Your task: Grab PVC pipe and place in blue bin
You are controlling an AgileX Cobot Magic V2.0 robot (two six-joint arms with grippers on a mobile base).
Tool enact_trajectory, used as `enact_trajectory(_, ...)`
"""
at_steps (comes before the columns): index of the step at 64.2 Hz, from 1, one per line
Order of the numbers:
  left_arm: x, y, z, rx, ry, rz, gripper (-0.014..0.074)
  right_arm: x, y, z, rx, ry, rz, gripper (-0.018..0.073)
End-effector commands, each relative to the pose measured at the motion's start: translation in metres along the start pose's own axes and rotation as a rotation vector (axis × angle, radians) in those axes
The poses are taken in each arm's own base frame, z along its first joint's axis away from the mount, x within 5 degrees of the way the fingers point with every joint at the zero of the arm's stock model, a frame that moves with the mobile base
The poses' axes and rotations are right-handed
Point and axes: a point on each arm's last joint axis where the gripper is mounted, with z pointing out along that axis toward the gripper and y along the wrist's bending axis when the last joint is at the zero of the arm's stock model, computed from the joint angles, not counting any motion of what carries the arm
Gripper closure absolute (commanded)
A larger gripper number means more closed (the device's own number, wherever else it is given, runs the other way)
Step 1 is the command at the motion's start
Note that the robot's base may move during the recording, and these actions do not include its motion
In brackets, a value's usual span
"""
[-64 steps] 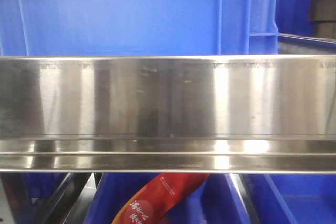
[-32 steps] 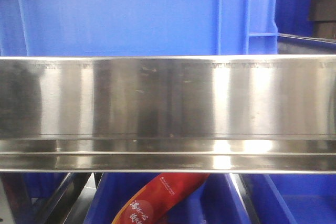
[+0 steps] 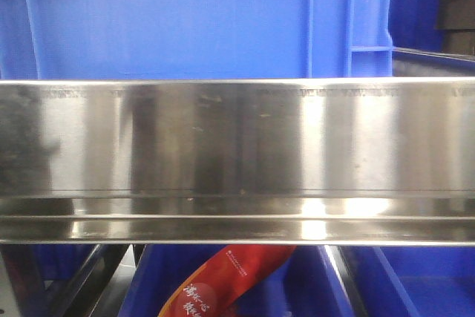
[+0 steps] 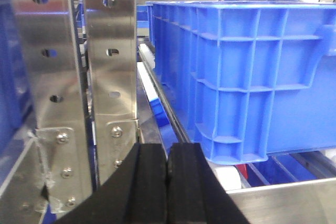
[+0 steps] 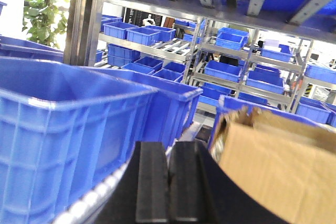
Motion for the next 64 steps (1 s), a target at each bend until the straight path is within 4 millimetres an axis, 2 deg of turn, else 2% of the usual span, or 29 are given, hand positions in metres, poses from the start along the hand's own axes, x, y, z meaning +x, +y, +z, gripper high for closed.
enact_trajectory(1,0.005,-0.001,0.003,0.005,-0.021,-0.013,0.0707,0.01,-0.001,-0.008,0.015,-0.02,-0.004,0.0722)
enact_trajectory(8,0.002,-0.001,0.004,0.009,-0.069,-0.013,0.0707,0.02,0.0,-0.005,0.024,0.034,-0.011,0.0722)
enact_trajectory(22,0.01,-0.002,0.007,0.017,-0.042,-0.031,0.0707,0.033,0.004,0.0,0.026,0.089,-0.035,0.0722)
enact_trajectory(35,0.023,-0.003,0.014,0.029,-0.034,-0.056,0.0707,0.035,0.003,0.001,0.034,0.091,-0.055,0.0722)
enact_trajectory(64,0.022,-0.003,0.014,0.033,-0.043,-0.066,0.0707,0.038,0.002,0.001,0.045,0.123,-0.055,0.0722)
